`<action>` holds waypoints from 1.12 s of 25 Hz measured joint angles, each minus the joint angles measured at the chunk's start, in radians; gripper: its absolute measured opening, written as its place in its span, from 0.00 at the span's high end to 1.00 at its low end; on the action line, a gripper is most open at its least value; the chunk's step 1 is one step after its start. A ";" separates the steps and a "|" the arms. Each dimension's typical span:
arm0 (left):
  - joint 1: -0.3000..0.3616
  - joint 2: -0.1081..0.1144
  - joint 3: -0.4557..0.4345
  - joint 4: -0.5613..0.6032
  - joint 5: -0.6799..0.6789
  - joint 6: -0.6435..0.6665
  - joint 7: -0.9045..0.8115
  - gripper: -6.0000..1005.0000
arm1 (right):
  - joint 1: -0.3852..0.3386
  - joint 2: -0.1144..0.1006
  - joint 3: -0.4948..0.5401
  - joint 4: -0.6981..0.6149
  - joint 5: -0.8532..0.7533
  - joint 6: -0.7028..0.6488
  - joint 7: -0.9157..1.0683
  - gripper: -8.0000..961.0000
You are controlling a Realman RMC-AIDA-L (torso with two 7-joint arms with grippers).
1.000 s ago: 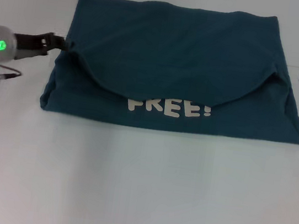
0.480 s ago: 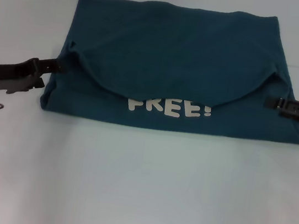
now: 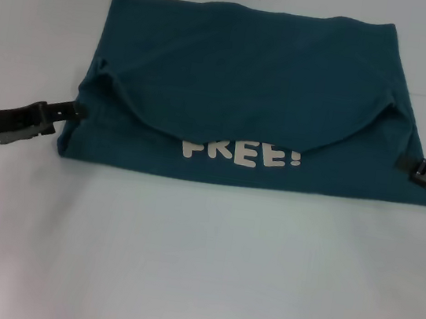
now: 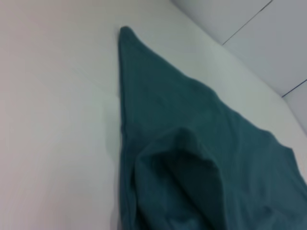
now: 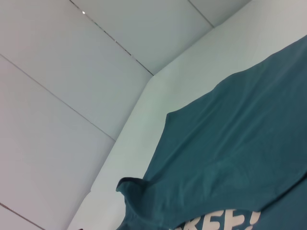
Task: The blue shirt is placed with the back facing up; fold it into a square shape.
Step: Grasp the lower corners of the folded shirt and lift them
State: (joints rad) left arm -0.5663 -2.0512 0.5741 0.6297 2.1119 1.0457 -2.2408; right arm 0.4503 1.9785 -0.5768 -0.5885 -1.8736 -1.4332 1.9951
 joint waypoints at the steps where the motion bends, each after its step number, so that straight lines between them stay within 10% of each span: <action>1: -0.008 0.002 0.003 -0.013 0.002 -0.009 0.006 0.14 | 0.002 -0.002 0.003 0.002 0.000 0.000 -0.002 0.13; 28: -0.004 -0.058 0.192 0.016 0.005 -0.147 -0.005 0.29 | 0.000 -0.007 0.025 0.004 0.001 -0.001 0.006 0.15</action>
State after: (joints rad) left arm -0.5707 -2.1095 0.7661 0.6457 2.1166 0.8984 -2.2459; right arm 0.4508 1.9718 -0.5515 -0.5841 -1.8728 -1.4342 2.0014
